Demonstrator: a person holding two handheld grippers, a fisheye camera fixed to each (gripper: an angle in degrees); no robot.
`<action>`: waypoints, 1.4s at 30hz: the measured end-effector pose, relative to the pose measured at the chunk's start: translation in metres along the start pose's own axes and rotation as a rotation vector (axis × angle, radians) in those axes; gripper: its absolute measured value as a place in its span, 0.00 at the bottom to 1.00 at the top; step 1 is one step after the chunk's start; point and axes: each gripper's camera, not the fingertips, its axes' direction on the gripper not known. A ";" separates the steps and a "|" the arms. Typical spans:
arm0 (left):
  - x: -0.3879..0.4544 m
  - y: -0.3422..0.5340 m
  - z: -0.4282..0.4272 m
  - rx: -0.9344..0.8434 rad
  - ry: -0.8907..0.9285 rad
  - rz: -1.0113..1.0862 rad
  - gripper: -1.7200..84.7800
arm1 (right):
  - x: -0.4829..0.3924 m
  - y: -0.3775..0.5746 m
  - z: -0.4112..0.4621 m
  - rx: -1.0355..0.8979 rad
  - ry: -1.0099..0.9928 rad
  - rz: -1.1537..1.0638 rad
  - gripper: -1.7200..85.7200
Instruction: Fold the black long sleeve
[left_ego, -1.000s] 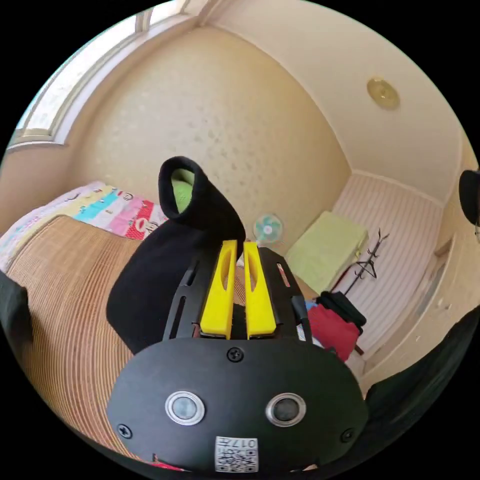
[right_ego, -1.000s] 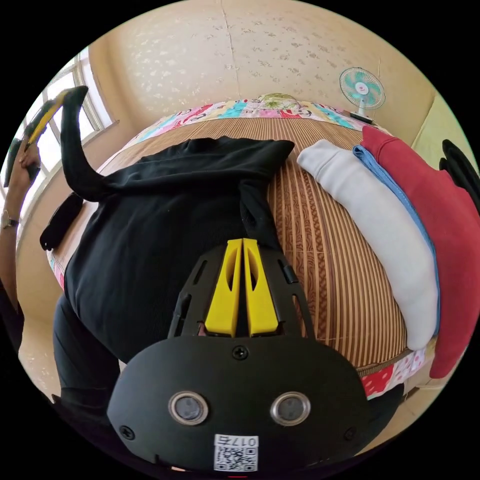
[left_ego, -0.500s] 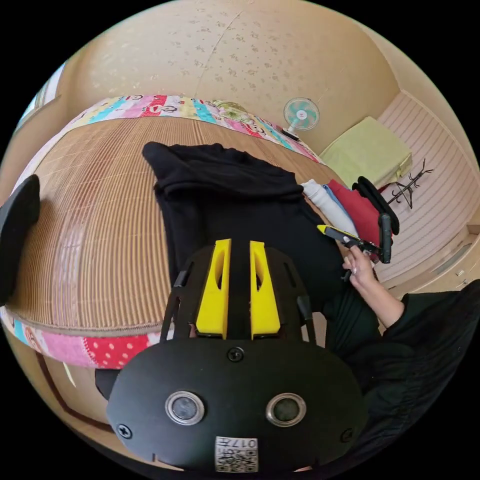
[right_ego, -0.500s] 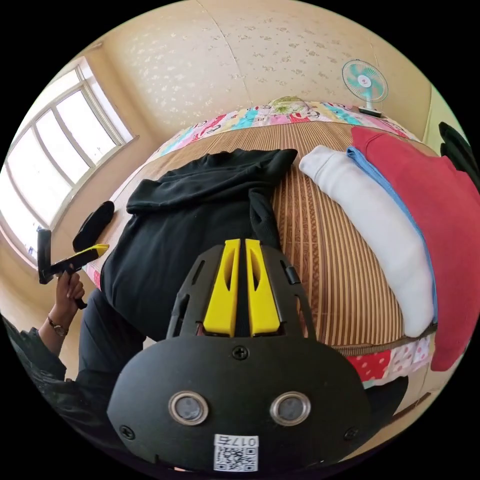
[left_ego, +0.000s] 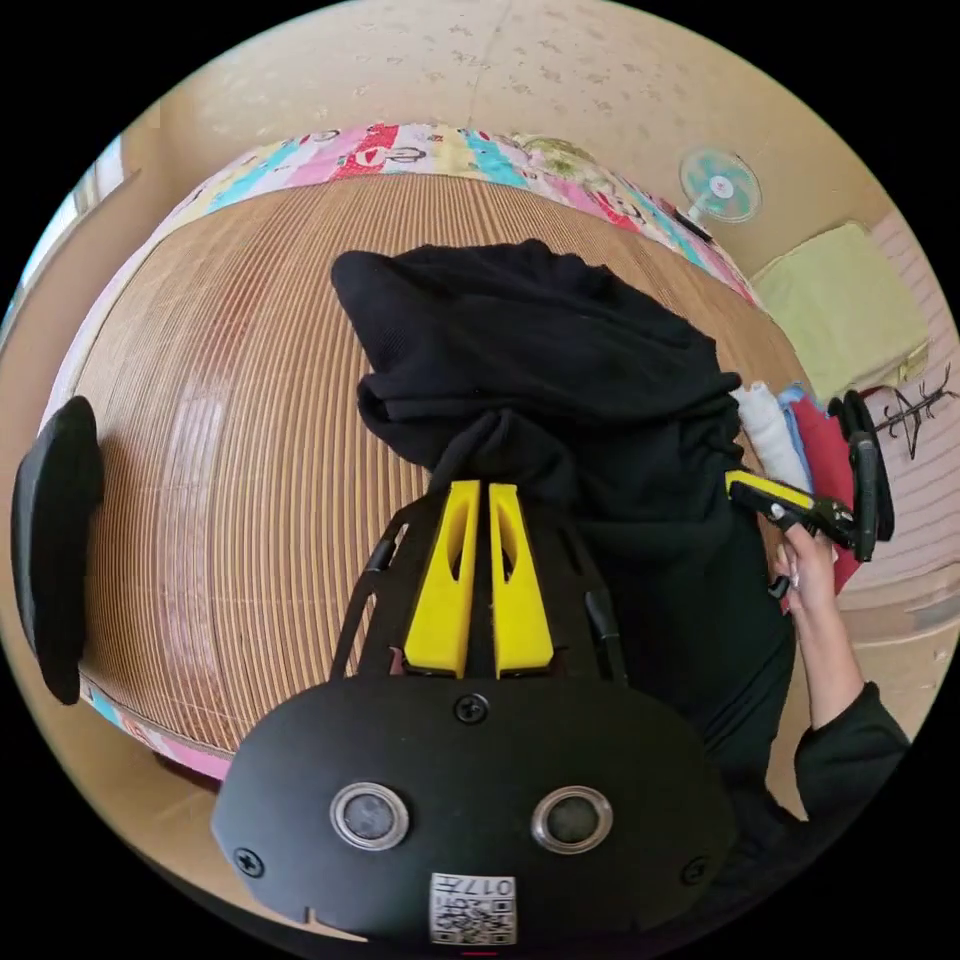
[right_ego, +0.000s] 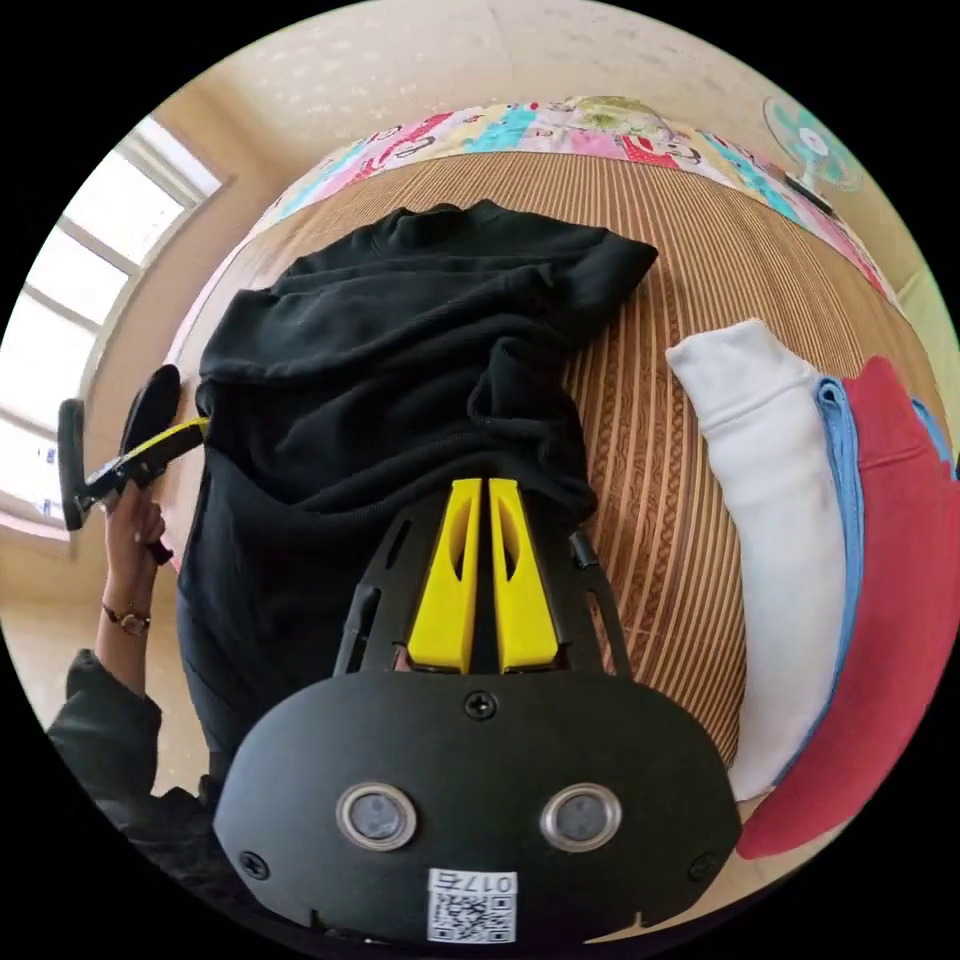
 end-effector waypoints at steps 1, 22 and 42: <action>-0.003 0.002 -0.015 0.063 0.029 -0.005 0.03 | 0.002 0.006 -0.036 0.152 -0.070 -0.019 0.04; -0.170 0.200 -0.093 0.091 0.619 -0.212 0.07 | 0.028 0.215 -0.074 0.115 -0.148 0.077 0.07; -0.195 0.094 -0.207 0.260 0.638 -0.091 0.08 | 0.012 0.126 -0.218 0.493 -0.182 -0.150 0.07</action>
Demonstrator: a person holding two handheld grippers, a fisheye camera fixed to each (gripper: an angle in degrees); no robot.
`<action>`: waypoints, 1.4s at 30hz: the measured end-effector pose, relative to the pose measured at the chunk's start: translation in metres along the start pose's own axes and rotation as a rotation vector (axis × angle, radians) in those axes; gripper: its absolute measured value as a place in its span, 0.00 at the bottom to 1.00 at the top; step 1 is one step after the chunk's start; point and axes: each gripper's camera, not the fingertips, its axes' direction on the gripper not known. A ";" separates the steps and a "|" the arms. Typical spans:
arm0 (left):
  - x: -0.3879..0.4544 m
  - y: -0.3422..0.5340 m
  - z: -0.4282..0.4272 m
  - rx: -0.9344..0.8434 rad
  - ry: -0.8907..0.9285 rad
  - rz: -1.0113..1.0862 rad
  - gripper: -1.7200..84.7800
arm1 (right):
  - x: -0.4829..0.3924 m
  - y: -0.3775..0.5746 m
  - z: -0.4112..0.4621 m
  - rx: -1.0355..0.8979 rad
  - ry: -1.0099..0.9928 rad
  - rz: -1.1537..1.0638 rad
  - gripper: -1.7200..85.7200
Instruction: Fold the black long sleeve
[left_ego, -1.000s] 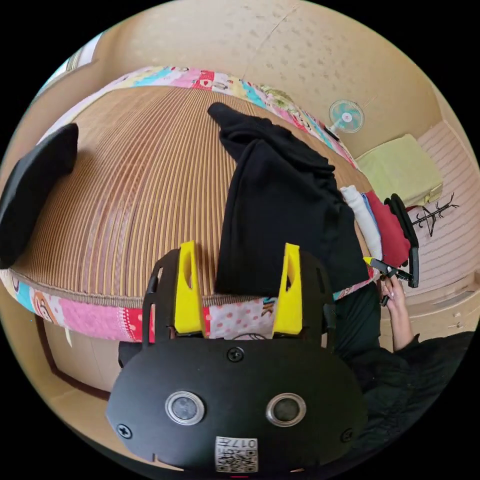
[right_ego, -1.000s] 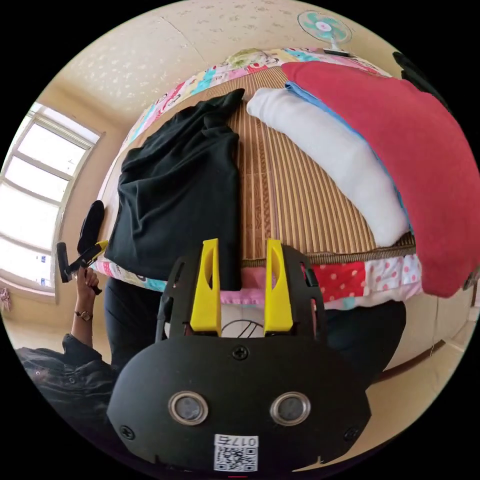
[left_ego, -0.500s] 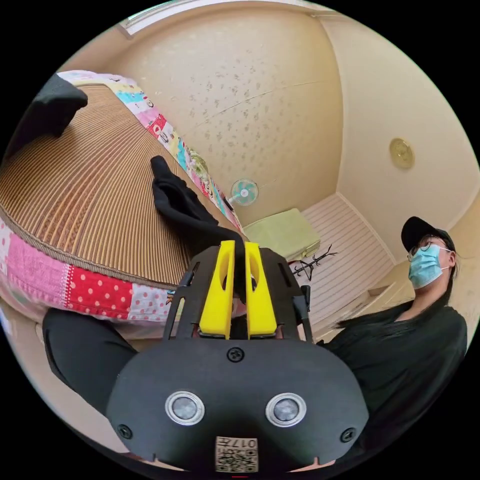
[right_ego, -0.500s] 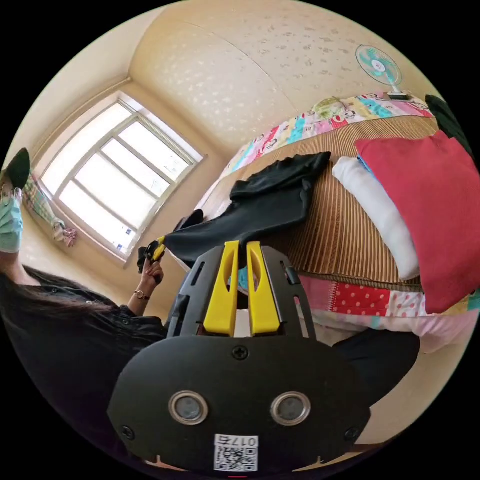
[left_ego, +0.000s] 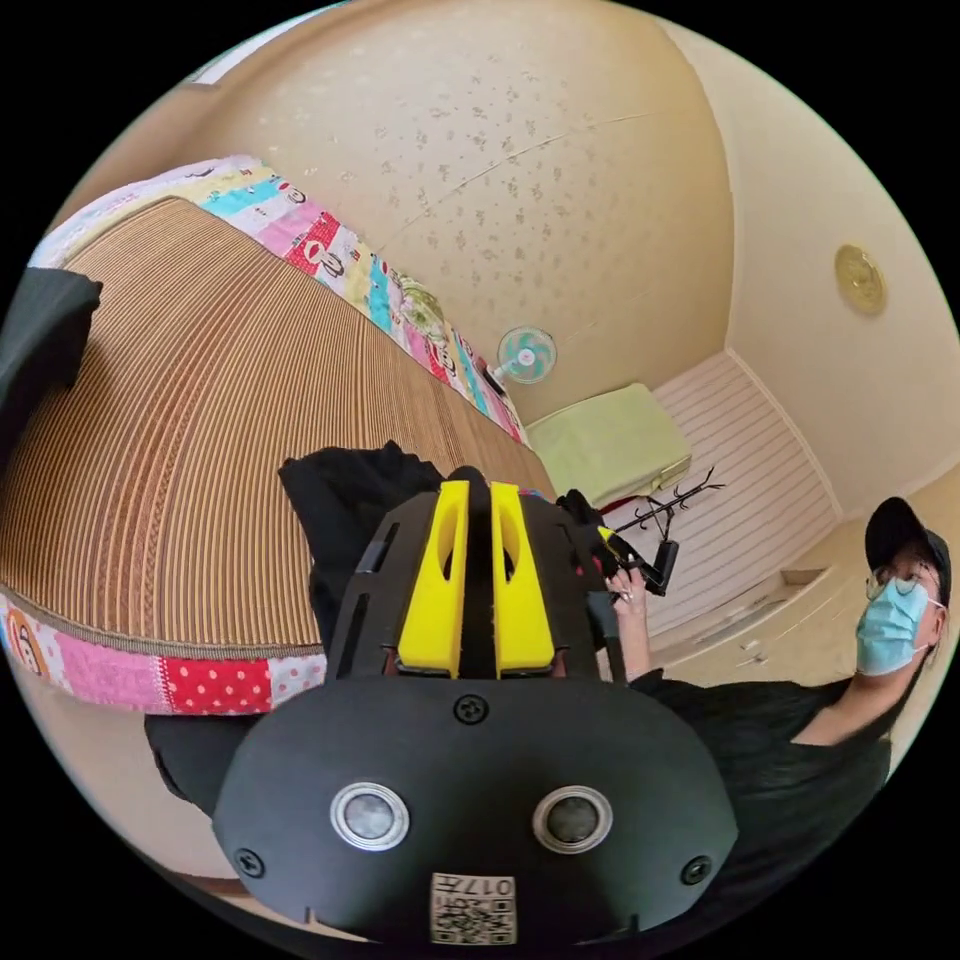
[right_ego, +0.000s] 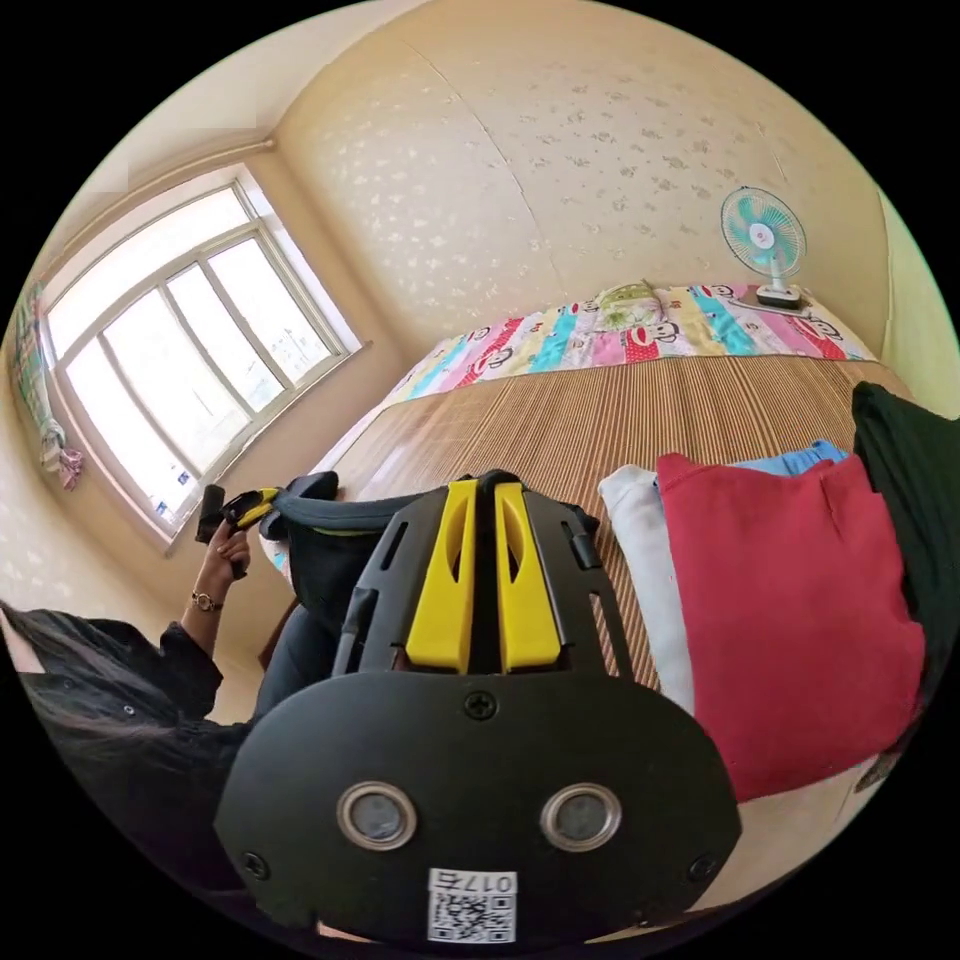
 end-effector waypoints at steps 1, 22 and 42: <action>-0.007 -0.015 0.009 -0.005 -0.025 0.000 0.09 | 0.010 -0.022 0.027 -0.021 0.019 0.036 0.08; -0.146 0.134 0.085 0.018 -0.160 -0.538 0.20 | 0.008 0.132 0.160 -0.078 0.144 0.206 0.10; -0.073 0.133 0.121 0.104 -0.272 -0.463 0.09 | 0.042 0.123 0.174 0.025 0.098 0.112 0.06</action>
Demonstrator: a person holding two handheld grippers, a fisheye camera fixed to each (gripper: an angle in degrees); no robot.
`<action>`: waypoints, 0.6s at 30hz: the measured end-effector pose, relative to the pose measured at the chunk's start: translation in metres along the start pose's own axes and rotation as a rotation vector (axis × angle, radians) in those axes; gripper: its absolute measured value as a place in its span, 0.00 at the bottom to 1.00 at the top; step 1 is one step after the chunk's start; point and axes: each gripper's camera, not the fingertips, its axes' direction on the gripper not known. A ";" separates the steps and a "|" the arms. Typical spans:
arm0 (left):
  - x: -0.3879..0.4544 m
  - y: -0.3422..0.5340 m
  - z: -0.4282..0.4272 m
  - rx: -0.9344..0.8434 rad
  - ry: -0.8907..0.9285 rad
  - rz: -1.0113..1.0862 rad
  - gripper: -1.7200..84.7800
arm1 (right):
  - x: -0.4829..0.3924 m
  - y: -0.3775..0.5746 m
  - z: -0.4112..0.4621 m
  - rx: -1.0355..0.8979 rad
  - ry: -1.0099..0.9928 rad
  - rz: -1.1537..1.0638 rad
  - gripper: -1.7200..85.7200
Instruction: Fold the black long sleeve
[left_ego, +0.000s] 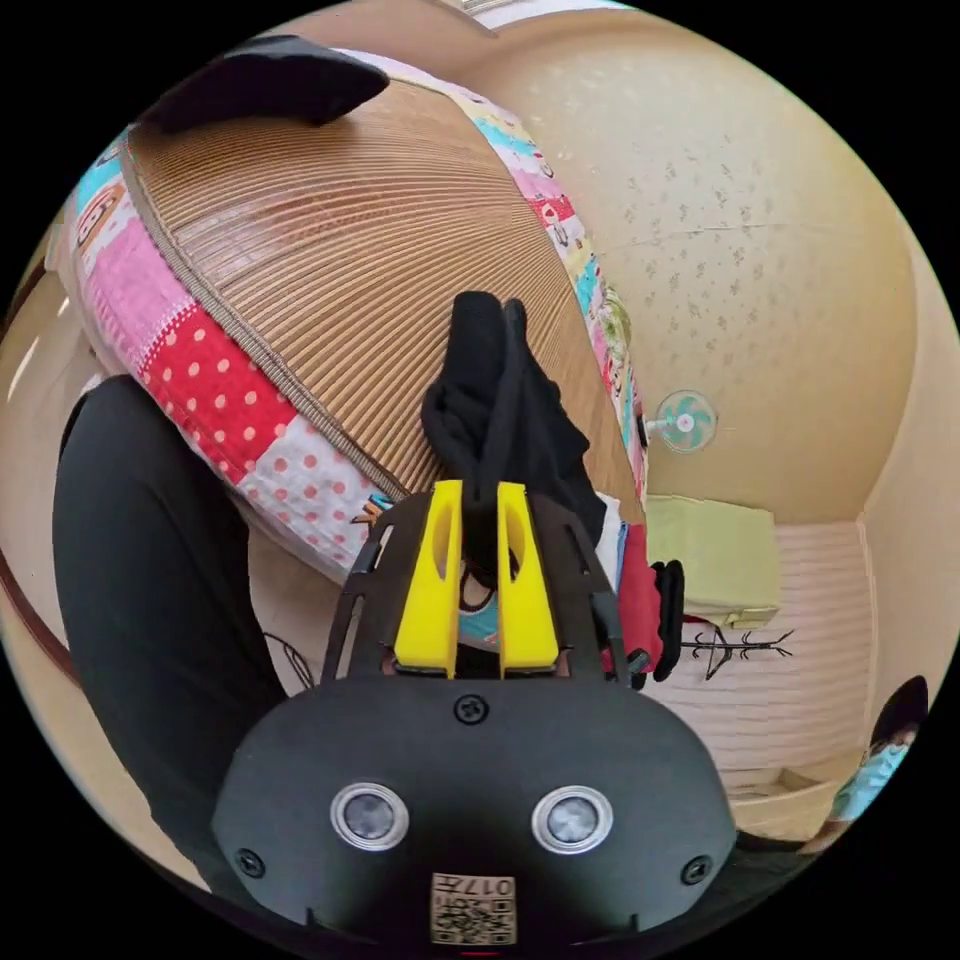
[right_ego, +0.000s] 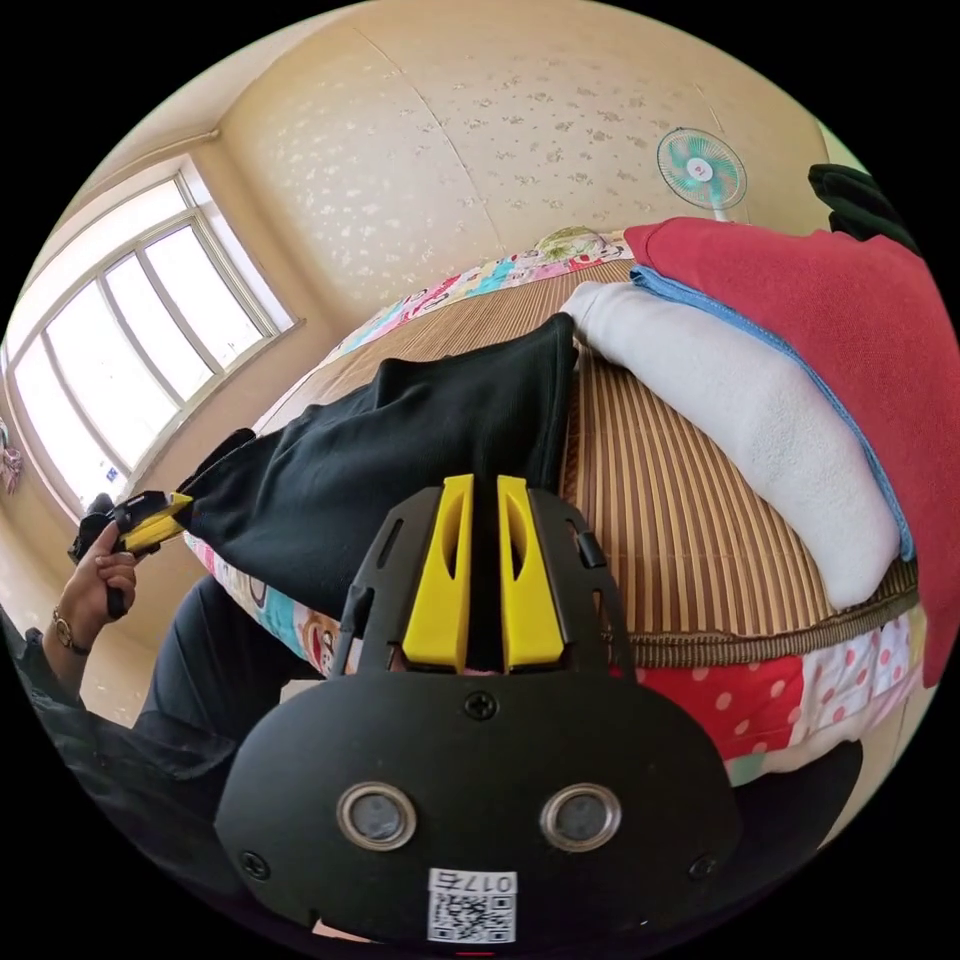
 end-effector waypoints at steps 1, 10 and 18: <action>0.011 0.002 0.000 0.010 -0.016 0.025 0.09 | 0.005 -0.002 0.001 0.008 -0.007 0.002 0.06; 0.219 0.061 0.114 -0.187 0.021 0.609 0.09 | 0.041 -0.033 -0.005 -0.049 -0.012 0.025 0.05; 0.247 0.174 0.149 -0.545 0.344 0.903 0.10 | 0.130 -0.010 -0.088 0.062 -0.053 0.245 0.05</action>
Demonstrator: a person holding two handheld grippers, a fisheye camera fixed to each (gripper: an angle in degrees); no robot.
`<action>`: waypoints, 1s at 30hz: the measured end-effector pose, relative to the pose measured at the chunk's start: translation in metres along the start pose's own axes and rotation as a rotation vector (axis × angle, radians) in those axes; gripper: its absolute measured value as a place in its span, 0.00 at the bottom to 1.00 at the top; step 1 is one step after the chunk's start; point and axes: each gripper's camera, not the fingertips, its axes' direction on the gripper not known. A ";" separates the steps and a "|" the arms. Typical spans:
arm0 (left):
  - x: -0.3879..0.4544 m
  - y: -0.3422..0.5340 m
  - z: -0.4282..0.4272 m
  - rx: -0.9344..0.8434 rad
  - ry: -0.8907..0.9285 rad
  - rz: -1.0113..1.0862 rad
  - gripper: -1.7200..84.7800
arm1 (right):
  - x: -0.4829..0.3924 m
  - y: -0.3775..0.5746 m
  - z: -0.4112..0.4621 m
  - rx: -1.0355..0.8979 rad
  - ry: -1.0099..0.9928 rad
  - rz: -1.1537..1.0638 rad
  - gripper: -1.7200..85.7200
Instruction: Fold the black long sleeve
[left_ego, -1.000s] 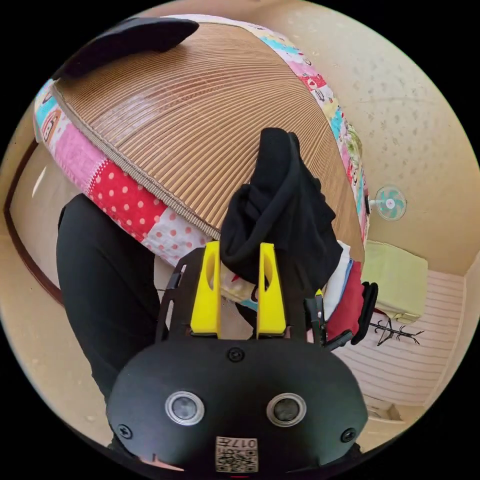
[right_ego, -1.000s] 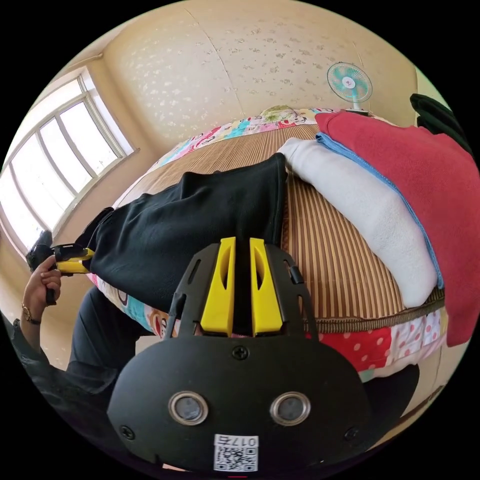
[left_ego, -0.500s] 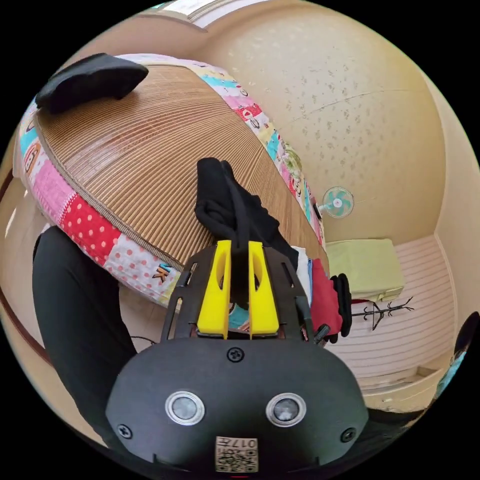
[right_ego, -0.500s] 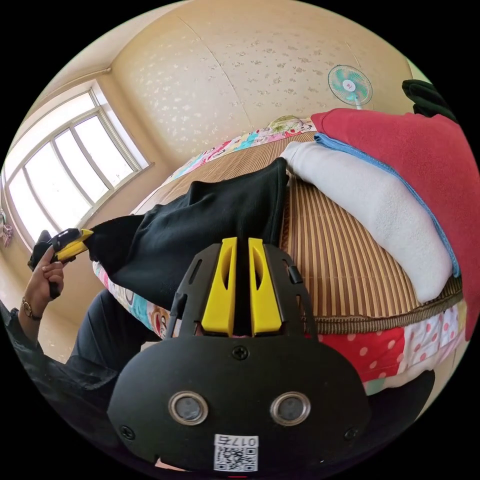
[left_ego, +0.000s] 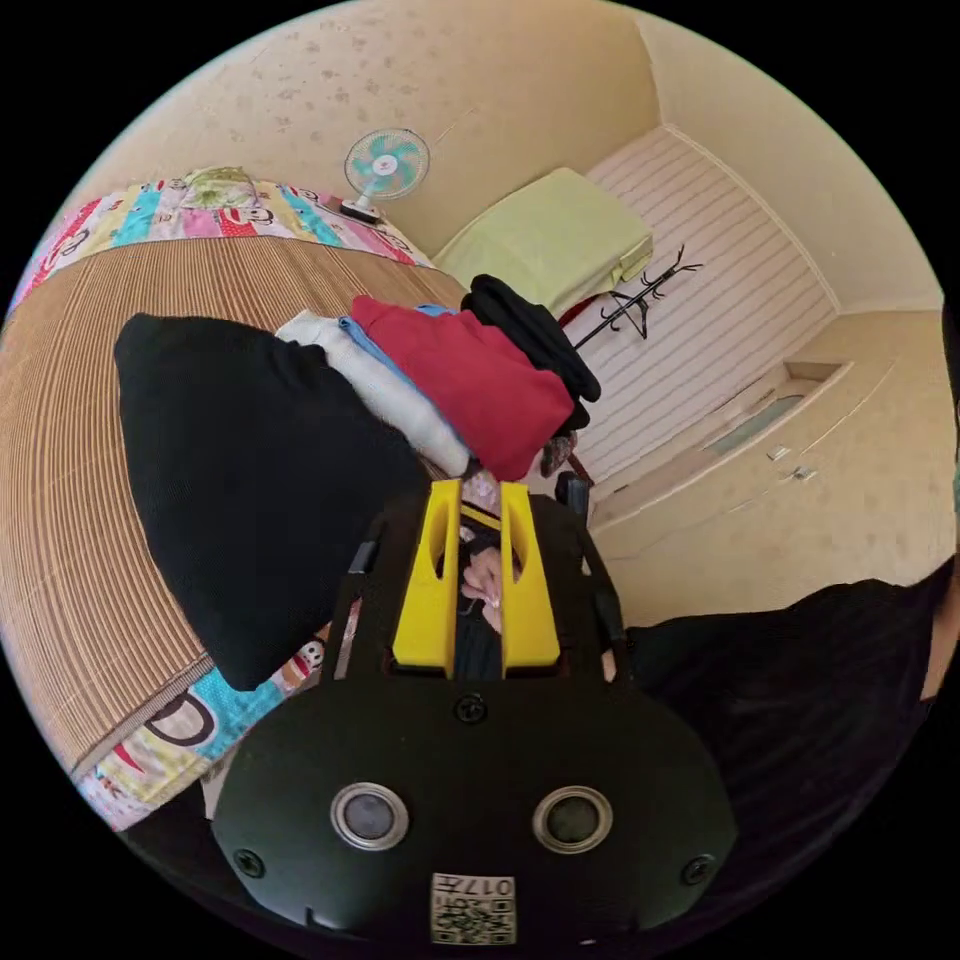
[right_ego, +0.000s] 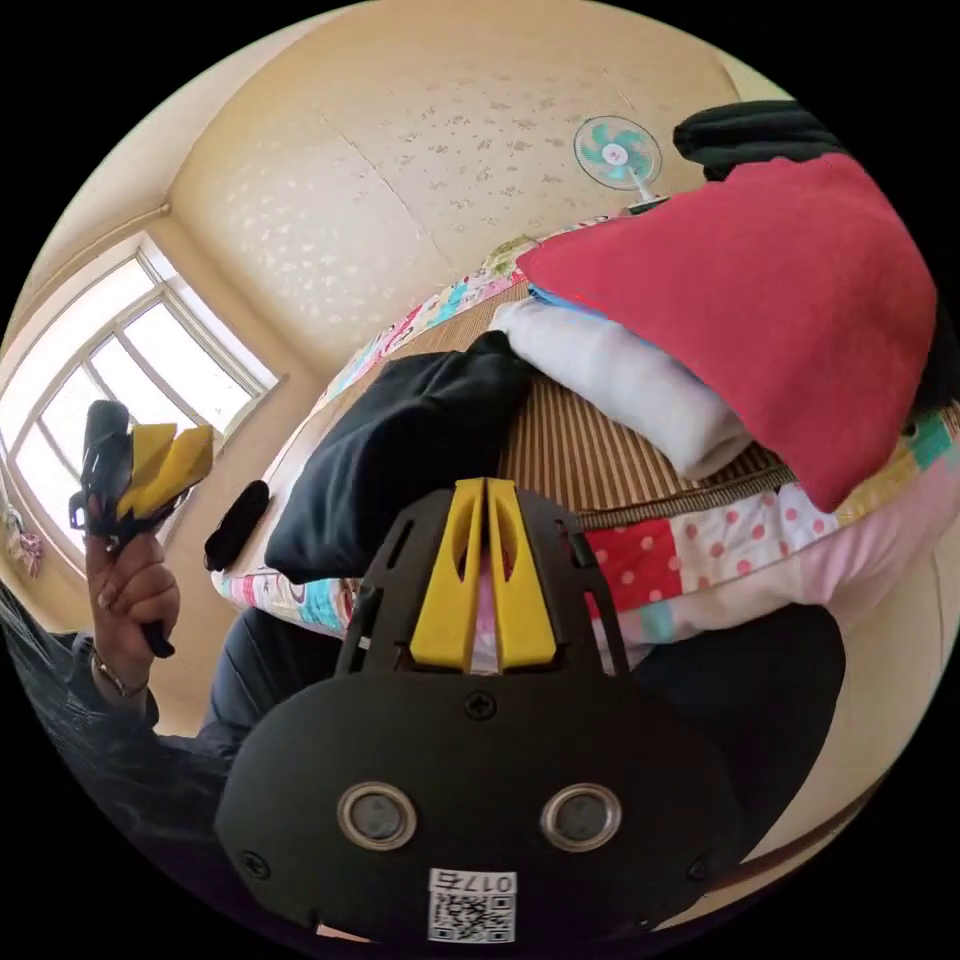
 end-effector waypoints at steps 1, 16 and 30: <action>0.000 0.005 -0.006 0.014 0.001 0.007 0.10 | 0.022 -0.003 -0.011 0.009 -0.045 0.060 0.06; -0.165 0.107 -0.065 0.082 0.223 -0.742 0.13 | 0.153 -0.089 -0.017 -0.138 -0.550 0.312 0.32; -0.064 0.112 -0.233 0.179 0.495 -0.453 0.10 | 0.148 -0.071 0.081 -0.676 -1.253 0.631 0.30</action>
